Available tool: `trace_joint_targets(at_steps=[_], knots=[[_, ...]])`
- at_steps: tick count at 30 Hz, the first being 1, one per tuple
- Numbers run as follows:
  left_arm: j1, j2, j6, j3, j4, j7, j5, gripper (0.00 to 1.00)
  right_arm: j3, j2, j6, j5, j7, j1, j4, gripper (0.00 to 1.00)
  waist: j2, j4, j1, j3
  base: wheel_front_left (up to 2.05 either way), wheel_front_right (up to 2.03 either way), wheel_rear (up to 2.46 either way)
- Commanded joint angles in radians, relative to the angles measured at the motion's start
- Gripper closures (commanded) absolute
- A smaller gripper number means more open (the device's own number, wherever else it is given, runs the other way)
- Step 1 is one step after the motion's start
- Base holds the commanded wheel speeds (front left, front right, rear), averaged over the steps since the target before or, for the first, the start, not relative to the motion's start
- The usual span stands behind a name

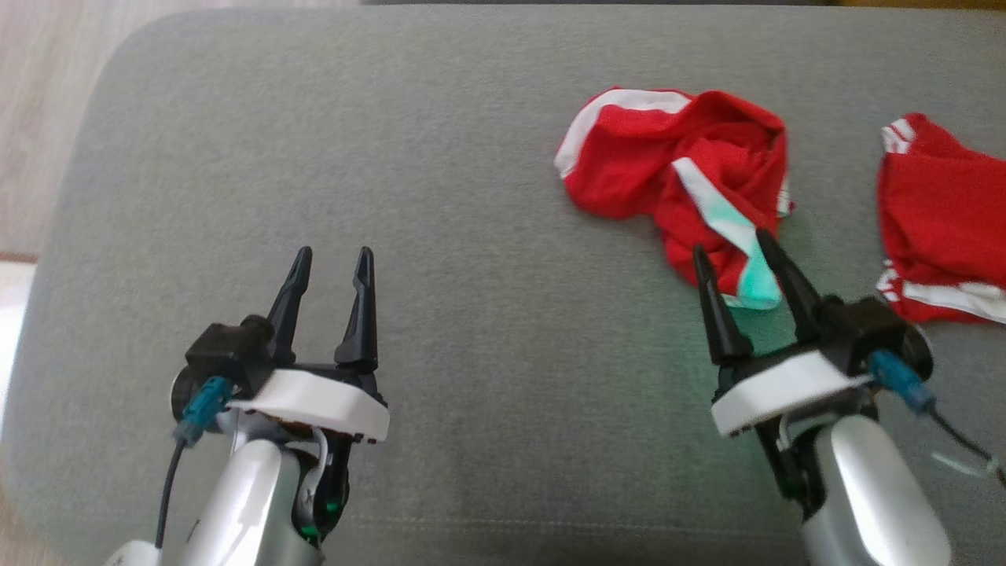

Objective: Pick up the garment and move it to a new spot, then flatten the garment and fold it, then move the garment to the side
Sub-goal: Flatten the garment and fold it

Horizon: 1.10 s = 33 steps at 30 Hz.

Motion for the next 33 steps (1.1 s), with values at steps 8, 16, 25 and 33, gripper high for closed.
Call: trace_joint_targets(at_steps=[8, 16, 25, 33], knots=[[-0.048, 0.008, 0.004, 0.016, -0.029, -0.012, -0.014, 0.0, -0.05, -0.002, 0.007, -0.152, 0.062, -0.16, 0.089, 0.0, 0.0, 0.072, 0.0, 0.043, 0.0, 0.0, 0.0], [-0.059, 0.008, 0.01, 0.0, -0.026, -0.012, -0.03, 0.0, -0.134, -0.014, 0.007, -0.291, 0.094, -0.272, 0.226, 0.36, 0.0, 0.114, 0.0, 0.062, 0.0, 0.0, 0.0], [-0.049, 0.008, 0.017, 0.003, -0.019, -0.012, -0.032, 0.0, -0.053, -0.009, 0.007, -0.256, 0.015, -0.358, 0.239, 1.0, 0.0, 0.113, 0.0, 0.025, 0.0, 0.0, 0.0], [-0.028, 0.008, 0.019, 0.008, -0.018, -0.012, -0.025, 0.0, 0.08, -0.005, 0.007, -0.12, -0.099, -0.519, 0.073, 1.0, 0.0, 0.092, 0.0, -0.016, 0.0, 0.0, 0.0]])
